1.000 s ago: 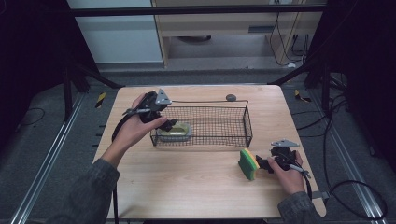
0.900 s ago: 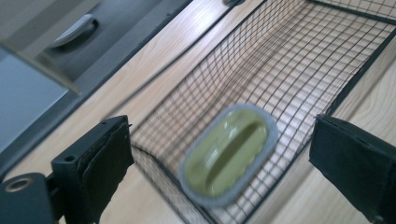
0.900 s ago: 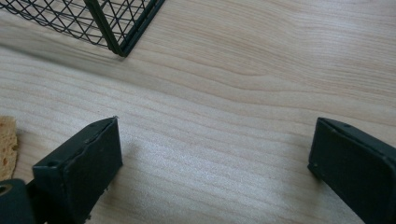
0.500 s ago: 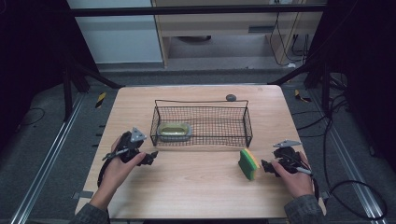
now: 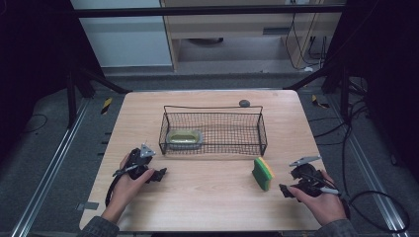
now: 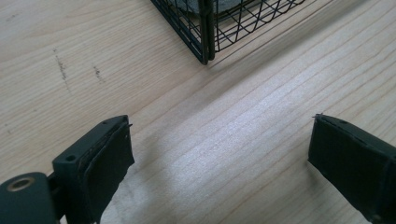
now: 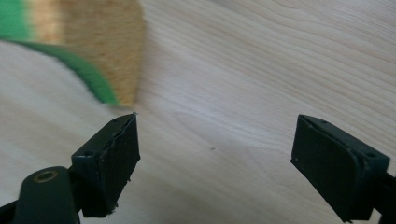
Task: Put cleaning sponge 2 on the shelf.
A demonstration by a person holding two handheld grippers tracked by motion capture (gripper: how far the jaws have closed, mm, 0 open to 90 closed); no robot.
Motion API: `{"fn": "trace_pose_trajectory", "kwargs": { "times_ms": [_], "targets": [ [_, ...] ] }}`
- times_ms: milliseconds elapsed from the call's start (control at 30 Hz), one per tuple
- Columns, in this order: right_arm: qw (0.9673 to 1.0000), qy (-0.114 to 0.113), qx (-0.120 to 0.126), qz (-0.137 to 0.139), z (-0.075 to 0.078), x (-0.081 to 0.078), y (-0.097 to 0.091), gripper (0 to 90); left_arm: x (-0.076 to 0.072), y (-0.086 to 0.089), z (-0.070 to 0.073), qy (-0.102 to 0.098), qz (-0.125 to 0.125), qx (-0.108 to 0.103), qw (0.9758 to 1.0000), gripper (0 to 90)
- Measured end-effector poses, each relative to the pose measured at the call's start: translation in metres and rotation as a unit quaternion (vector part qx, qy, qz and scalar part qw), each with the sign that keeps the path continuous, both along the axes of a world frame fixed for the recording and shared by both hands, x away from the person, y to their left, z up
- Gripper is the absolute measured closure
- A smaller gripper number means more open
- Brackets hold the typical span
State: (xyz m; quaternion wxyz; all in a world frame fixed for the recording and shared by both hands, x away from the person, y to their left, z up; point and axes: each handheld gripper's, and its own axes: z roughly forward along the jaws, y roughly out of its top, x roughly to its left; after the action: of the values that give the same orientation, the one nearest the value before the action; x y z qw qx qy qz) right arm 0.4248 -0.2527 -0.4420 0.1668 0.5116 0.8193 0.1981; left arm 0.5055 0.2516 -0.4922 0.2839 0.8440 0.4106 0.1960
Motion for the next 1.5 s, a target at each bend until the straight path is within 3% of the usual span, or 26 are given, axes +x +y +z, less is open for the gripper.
{"fn": "trace_pose_trajectory", "kwargs": {
  "times_ms": [100,267,333,600,833,1233,1500],
  "targets": [
    [0.9999,0.006,0.000,0.012,0.007,-0.007,0.010,16.0,0.000,-0.001,-0.004,0.002,-0.005,0.001,1.0000,5.5],
    [0.9998,0.010,-0.003,0.019,0.016,-0.012,0.023,16.3,0.002,0.000,-0.007,0.004,0.001,-0.015,0.9999,3.3],
    [0.9995,0.017,0.002,0.028,0.023,-0.013,0.031,16.3,0.003,0.001,-0.010,0.011,0.006,-0.034,0.9993,1.4],
    [0.9988,0.033,0.006,0.035,0.038,-0.006,0.045,15.2,0.002,0.004,-0.015,-0.008,0.002,-0.054,0.9985,0.0],
    [0.9980,0.036,0.001,0.053,0.051,0.007,0.064,16.4,0.002,0.004,-0.016,-0.014,0.003,-0.058,0.9982,0.0],
    [0.9969,0.050,-0.015,0.059,0.049,0.037,0.078,18.8,0.004,0.004,-0.016,-0.014,0.002,-0.058,0.9982,0.0],
    [0.9962,0.062,-0.019,0.057,0.041,0.047,0.079,20.3,0.005,0.004,-0.016,-0.014,0.001,-0.059,0.9982,0.0]
  ]
}}
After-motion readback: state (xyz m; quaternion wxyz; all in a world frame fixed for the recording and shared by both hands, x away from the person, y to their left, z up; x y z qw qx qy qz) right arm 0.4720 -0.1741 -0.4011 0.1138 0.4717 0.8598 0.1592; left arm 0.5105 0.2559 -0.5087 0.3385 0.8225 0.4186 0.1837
